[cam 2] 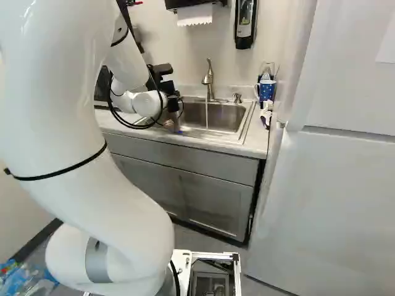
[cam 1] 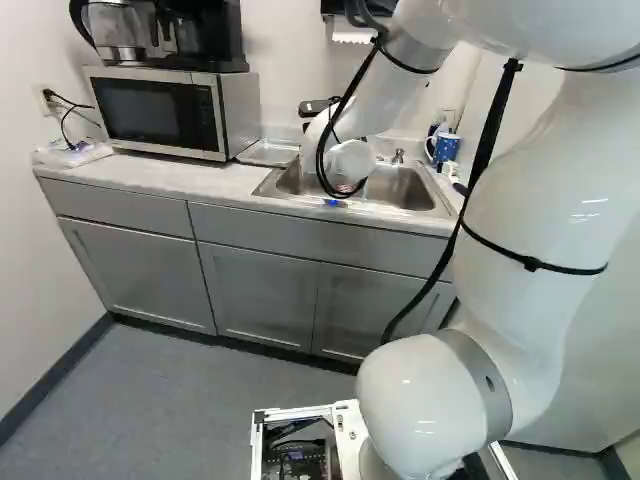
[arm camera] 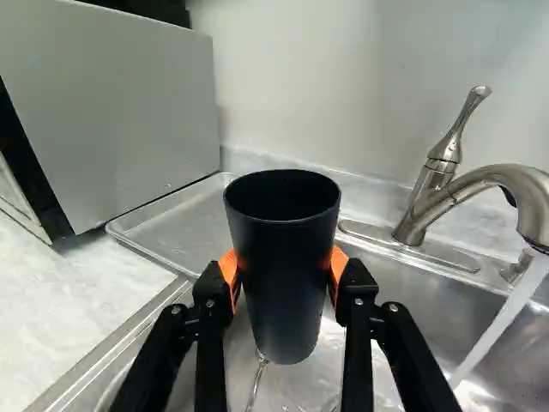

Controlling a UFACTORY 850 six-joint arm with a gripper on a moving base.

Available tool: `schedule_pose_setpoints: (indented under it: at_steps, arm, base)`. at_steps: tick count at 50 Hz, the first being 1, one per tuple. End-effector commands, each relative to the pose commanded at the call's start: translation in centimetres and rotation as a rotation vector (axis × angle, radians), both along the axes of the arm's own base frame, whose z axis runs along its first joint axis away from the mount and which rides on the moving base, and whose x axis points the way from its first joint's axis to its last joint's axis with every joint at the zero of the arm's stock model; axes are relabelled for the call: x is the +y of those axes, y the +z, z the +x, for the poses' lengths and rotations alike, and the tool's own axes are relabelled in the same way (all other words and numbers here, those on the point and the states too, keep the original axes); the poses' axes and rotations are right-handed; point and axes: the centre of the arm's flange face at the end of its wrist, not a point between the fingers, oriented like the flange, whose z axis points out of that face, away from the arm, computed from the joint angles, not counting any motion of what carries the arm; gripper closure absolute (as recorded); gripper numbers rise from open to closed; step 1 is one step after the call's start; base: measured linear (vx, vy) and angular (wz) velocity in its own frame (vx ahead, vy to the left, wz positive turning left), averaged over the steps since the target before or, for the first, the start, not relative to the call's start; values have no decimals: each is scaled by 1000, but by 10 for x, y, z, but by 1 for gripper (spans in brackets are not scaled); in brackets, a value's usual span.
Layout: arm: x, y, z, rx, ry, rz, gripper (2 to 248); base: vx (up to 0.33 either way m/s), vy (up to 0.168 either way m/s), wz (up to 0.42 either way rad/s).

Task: Rinse the cup and place it in the tray

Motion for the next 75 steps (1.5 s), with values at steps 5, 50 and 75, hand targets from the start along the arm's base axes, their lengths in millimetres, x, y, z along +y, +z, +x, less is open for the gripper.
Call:
schedule_pose_setpoints:
  at_steps: [5,50,75]
  arm:
    - [0,0,0,0,0,0,129]
    - [18,22,43,-54,16,14,129]
    - [47,38,84,-73,7,68,129]
  base:
    - [0,0,0]
    - [0,0,0]
    - [0,0,0]
